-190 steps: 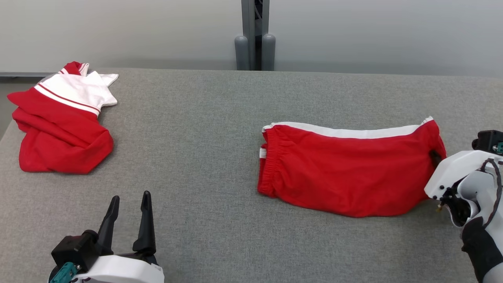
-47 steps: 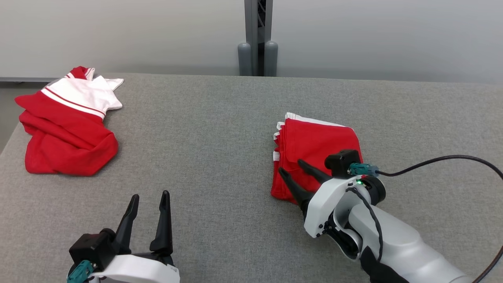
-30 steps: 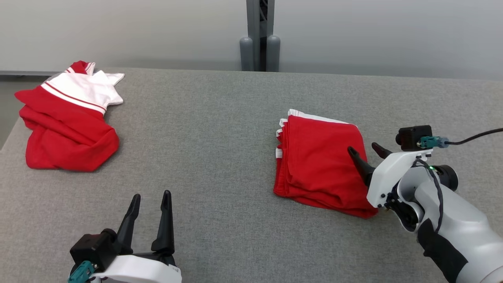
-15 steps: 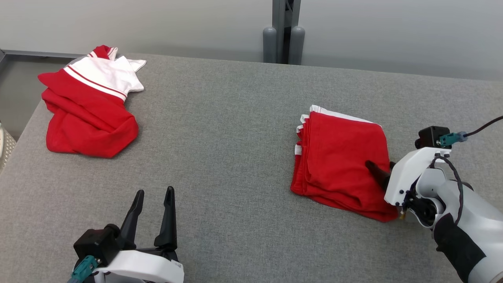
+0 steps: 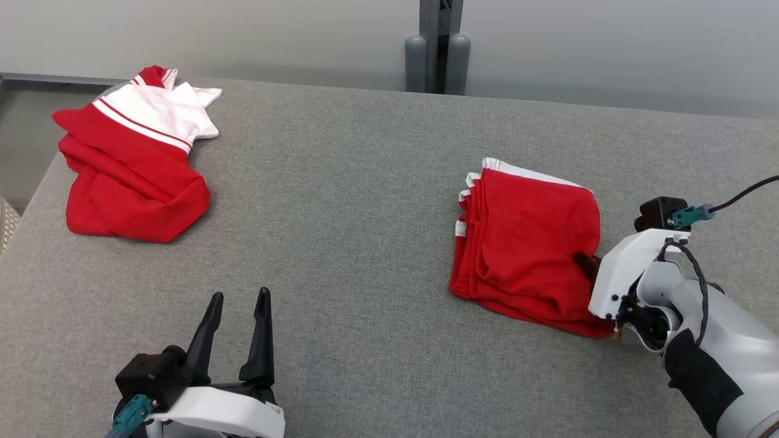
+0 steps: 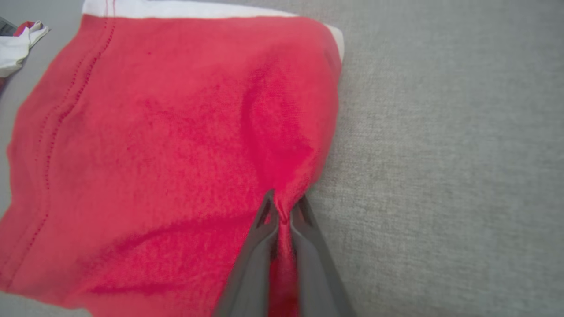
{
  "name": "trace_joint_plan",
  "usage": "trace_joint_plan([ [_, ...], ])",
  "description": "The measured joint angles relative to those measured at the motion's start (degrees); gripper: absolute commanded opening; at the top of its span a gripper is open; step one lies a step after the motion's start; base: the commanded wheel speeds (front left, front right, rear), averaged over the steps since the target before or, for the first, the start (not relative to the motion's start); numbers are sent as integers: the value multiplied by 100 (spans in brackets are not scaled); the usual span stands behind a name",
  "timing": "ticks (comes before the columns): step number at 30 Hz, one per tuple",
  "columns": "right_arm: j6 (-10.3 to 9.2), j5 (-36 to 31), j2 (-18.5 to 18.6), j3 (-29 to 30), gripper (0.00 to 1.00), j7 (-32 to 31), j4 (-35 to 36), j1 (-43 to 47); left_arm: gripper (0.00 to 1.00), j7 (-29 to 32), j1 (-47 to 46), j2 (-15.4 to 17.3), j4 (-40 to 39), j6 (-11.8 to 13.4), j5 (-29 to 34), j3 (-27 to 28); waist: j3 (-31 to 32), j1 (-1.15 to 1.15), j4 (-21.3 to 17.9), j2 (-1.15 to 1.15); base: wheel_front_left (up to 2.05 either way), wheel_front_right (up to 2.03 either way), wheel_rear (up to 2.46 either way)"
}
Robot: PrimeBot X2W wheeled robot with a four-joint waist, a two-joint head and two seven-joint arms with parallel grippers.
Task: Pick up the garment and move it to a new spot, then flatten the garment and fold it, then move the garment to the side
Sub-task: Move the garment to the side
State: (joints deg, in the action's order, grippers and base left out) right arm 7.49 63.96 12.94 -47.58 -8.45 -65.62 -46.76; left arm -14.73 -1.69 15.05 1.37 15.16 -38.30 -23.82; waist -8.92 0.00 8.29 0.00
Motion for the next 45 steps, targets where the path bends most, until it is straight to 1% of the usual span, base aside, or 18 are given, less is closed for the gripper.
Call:
trace_joint_plan([
  [8,1,-277,-60,-197,0,381,-234,-265,100,0,-7,49,13,-5,27,-15,-17,0,-103,0,0,0,0],
  [14,1,-485,-2,-400,0,499,-241,-492,100,57,-96,160,-101,-1,101,-35,-59,0,-406,0,0,0,0],
  [22,1,-615,-54,-526,0,641,-177,-896,100,186,-420,244,-269,-5,247,-116,-263,0,-1321,0,0,0,0],
  [28,1,-644,-85,-532,0,728,-168,-1209,100,300,-749,269,-337,-45,355,-192,-529,0,-2016,0,0,0,0],
  [31,1,-635,-123,-516,0,786,-178,-1333,100,360,-918,300,-354,-54,407,-232,-717,0,-2304,0,0,0,0],
  [34,1,-628,-135,-511,0,831,-194,-1451,100,413,-1053,330,-376,-54,463,-269,-937,0,-2513,0,0,0,0],
  [37,1,-628,-144,-511,0,876,-247,-1552,100,466,-1171,350,-385,-55,502,-298,-1143,0,-2651,0,0,0,0],
  [40,1,-668,-122,-517,0,958,-402,-1660,100,500,-1249,360,-399,-73,530,-323,-1303,0,-2709,0,0,0,0],
  [45,1,-887,0,-597,0,1078,-666,-1899,100,520,-1280,397,-393,-74,536,-314,-1396,0,-2611,0,0,0,0],
])
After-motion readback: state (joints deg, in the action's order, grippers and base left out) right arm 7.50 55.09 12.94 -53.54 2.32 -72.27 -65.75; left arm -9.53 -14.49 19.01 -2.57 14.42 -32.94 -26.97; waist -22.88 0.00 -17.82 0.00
